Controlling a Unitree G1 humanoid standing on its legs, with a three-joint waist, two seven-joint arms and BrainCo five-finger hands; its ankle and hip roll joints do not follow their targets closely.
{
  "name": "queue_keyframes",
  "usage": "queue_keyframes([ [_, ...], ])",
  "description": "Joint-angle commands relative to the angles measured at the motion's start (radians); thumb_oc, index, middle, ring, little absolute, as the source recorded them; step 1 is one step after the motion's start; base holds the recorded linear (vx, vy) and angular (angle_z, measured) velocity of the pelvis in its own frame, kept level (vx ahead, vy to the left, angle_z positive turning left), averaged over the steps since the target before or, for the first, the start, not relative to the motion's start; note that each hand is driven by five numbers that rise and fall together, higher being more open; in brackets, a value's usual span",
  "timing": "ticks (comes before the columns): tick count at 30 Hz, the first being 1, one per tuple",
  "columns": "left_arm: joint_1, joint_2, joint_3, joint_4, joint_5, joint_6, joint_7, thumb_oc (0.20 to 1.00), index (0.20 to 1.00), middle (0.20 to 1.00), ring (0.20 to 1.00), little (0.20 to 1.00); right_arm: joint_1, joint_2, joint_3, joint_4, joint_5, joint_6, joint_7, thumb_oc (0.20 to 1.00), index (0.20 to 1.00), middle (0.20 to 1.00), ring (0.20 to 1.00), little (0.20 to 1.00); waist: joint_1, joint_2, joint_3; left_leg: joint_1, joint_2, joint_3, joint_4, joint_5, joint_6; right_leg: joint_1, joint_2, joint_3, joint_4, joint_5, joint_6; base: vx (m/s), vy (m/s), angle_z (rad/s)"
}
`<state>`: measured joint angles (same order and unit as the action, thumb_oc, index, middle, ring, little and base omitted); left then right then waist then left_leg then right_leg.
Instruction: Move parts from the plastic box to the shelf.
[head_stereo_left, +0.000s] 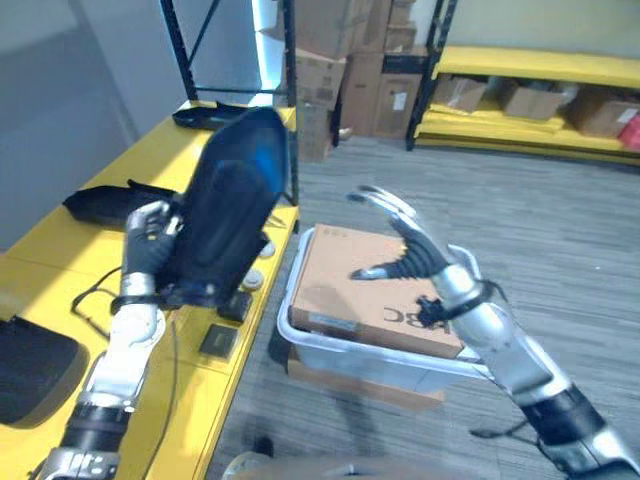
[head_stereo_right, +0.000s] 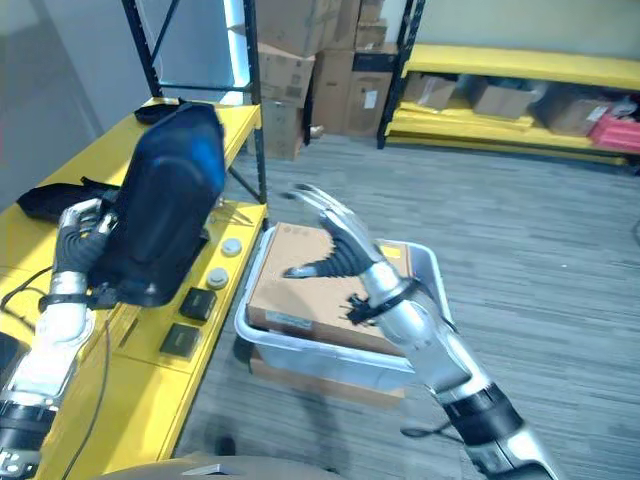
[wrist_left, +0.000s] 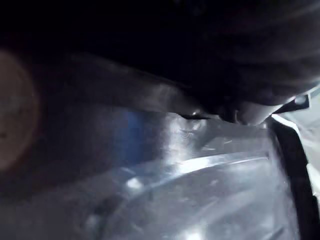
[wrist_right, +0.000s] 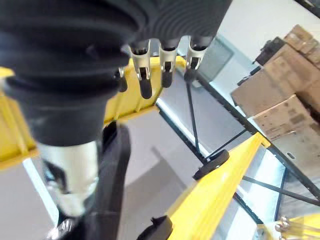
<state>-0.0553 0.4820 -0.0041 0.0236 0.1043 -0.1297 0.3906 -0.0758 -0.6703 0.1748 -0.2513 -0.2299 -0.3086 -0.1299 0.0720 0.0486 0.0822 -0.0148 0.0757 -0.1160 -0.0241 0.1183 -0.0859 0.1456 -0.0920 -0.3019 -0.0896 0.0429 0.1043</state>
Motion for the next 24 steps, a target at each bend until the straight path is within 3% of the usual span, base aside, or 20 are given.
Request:
queue_keyframes([
  [1,-0.102,0.070,0.050,-0.038,0.047,-0.089,0.052,0.200,0.200,0.200,0.200,0.200,-0.015,0.026,-0.082,0.021,0.064,-0.021,-0.026,1.000,1.000,1.000,1.000,1.000,-0.015,-0.085,0.018,-0.057,-0.009,0.087,0.180,-0.130,-0.015,0.030,-0.027,-0.061,0.003,-0.130,-0.016,-0.07,-0.032,0.78],
  [3,-0.098,0.048,0.064,-0.069,0.047,-0.112,0.052,0.200,0.200,0.200,0.200,0.200,0.093,0.041,-0.144,0.195,0.023,0.015,-0.062,1.000,1.000,1.000,1.000,1.000,-0.054,-0.096,0.019,-0.145,0.059,0.352,0.220,-0.129,-0.011,0.024,-0.037,-0.140,0.002,-0.151,-0.007,-0.04,-0.052,1.08],
  [5,-0.087,0.040,0.065,-0.086,0.043,-0.116,0.042,0.200,0.200,0.200,0.200,0.200,0.117,0.047,-0.146,0.243,0.011,0.021,-0.064,1.000,1.000,1.000,1.000,1.000,-0.055,-0.093,0.013,-0.142,0.073,0.394,0.198,-0.130,-0.008,0.020,-0.037,-0.159,0.002,-0.152,-0.003,0.04,0.056,1.18],
  [6,-0.062,0.019,0.068,-0.124,0.016,-0.131,0.029,0.200,0.200,0.200,0.200,0.200,0.156,0.087,-0.124,0.413,0.020,0.054,-0.055,1.000,1.000,1.000,1.000,1.000,-0.043,-0.081,-0.004,-0.093,0.061,0.402,0.103,-0.124,0.006,0.025,-0.036,-0.181,0.004,-0.145,0.006,0.08,0.120,0.45],
  [7,-0.057,0.020,0.069,-0.128,0.014,-0.131,0.027,0.200,0.200,0.200,0.200,0.200,0.150,0.088,-0.118,0.427,0.020,0.047,-0.059,1.000,1.000,1.000,1.000,1.000,-0.045,-0.082,-0.005,-0.084,0.057,0.403,0.089,-0.118,0.007,0.028,-0.038,-0.182,0.003,-0.144,0.008,0.15,0.166,0.20],
  [9,-0.058,0.004,0.057,-0.164,-0.031,-0.152,-0.004,0.200,0.200,0.200,0.200,0.200,0.177,0.131,-0.082,0.597,0.006,0.089,-0.044,1.000,1.000,1.000,1.000,1.000,-0.030,-0.084,-0.014,-0.053,0.032,0.366,0.030,-0.111,0.015,0.039,-0.048,-0.201,0.015,-0.140,0.012,0.16,0.170,0.26],
  [10,-0.083,-0.006,0.036,-0.207,-0.077,-0.167,-0.043,0.200,0.200,0.200,0.200,0.200,0.181,0.205,-0.043,0.782,0.055,0.111,-0.003,1.000,1.000,1.000,1.000,1.000,-0.023,-0.092,-0.021,-0.010,0.009,0.350,-0.040,-0.100,0.032,0.042,-0.072,-0.224,0.075,-0.160,0.019,0.15,0.162,0.25],
  [12,-0.110,-0.018,0.027,-0.230,-0.110,-0.176,-0.057,0.200,0.200,0.200,0.200,0.200,0.189,0.249,-0.027,0.884,0.090,0.134,0.016,1.000,1.000,1.000,1.000,1.000,-0.017,-0.096,-0.026,0.008,-0.001,0.332,-0.055,-0.105,0.039,0.040,-0.085,-0.231,0.122,-0.172,0.025,0.15,0.154,0.42],
  [13,-0.134,-0.009,0.014,-0.248,-0.126,-0.176,-0.075,0.200,0.200,0.200,0.200,0.200,0.166,0.283,-0.012,0.974,0.121,0.130,0.032,1.000,1.000,1.000,1.000,1.000,-0.013,-0.105,-0.019,0.020,-0.015,0.310,-0.058,-0.118,0.052,0.024,-0.114,-0.234,0.198,-0.178,0.036,0.16,0.160,0.68],
  [15,-0.178,-0.020,-0.015,-0.288,-0.165,-0.189,-0.101,0.200,0.200,0.200,0.200,0.200,0.162,0.335,0.030,1.083,0.154,0.151,0.080,1.000,1.000,1.000,1.000,1.000,-0.005,-0.111,0.006,0.044,-0.042,0.265,-0.061,-0.135,0.076,-0.017,-0.175,-0.228,0.349,-0.093,0.080,0.10,0.137,0.82],
  [16,-0.213,-0.020,-0.042,-0.294,-0.184,-0.193,-0.114,0.200,0.200,0.200,0.200,0.200,0.153,0.362,0.040,1.144,0.175,0.152,0.092,1.000,1.000,1.000,1.000,1.000,-0.013,-0.118,0.025,0.044,-0.063,0.224,-0.061,-0.135,0.093,-0.054,-0.203,-0.188,0.444,-0.044,0.110,-0.03,0.054,1.10],
  [17,-0.260,-0.022,-0.083,-0.316,-0.197,-0.212,-0.133,0.200,0.200,0.200,0.200,0.200,0.133,0.403,0.065,1.225,0.191,0.162,0.115,1.000,1.000,1.000,1.000,1.000,-0.033,-0.106,0.049,0.026,-0.057,0.172,-0.063,-0.111,0.101,-0.146,-0.179,-0.063,0.517,-0.027,0.097,-0.05,-0.057,1.27],
  [18,-0.270,-0.029,-0.100,-0.324,-0.220,-0.226,-0.147,0.200,0.200,0.200,0.200,0.200,0.116,0.417,0.075,1.269,0.189,0.165,0.118,1.000,1.000,1.000,1.000,1.000,-0.032,-0.099,0.051,0.013,-0.048,0.143,-0.063,-0.102,0.091,-0.169,-0.154,0.010,0.494,-0.056,0.090,-0.04,-0.160,1.98],
  [20,-0.277,-0.031,-0.126,-0.347,-0.248,-0.236,-0.178,0.200,0.200,0.200,0.200,0.200,0.104,0.438,0.083,1.334,0.198,0.173,0.123,1.000,1.000,1.000,1.000,1.000,-0.027,-0.088,0.054,-0.002,-0.034,0.086,-0.063,-0.090,0.074,-0.166,-0.130,0.081,0.403,-0.100,0.072,0.08,-0.254,1.91],
  [22,-0.292,-0.031,-0.168,-0.371,-0.300,-0.244,-0.221,0.200,0.200,0.200,0.200,0.200,0.088,0.463,0.079,1.426,0.236,0.185,0.131,1.000,1.000,1.000,1.000,1.000,-0.036,-0.081,0.055,-0.019,-0.029,-0.019,-0.062,-0.076,0.053,-0.127,-0.066,0.221,0.267,-0.165,0.057,0.10,-0.381,0.92],
  [24,-0.262,-0.021,-0.150,-0.402,-0.319,-0.244,-0.250,0.200,0.200,0.200,0.200,0.200,0.089,0.478,0.075,1.472,0.247,0.200,0.147,1.000,1.000,1.000,1.000,1.000,-0.025,-0.082,0.052,-0.028,-0.017,-0.048,-0.060,-0.068,0.030,-0.091,-0.055,0.196,0.225,-0.192,0.037,-0.01,-0.419,2.17],
])
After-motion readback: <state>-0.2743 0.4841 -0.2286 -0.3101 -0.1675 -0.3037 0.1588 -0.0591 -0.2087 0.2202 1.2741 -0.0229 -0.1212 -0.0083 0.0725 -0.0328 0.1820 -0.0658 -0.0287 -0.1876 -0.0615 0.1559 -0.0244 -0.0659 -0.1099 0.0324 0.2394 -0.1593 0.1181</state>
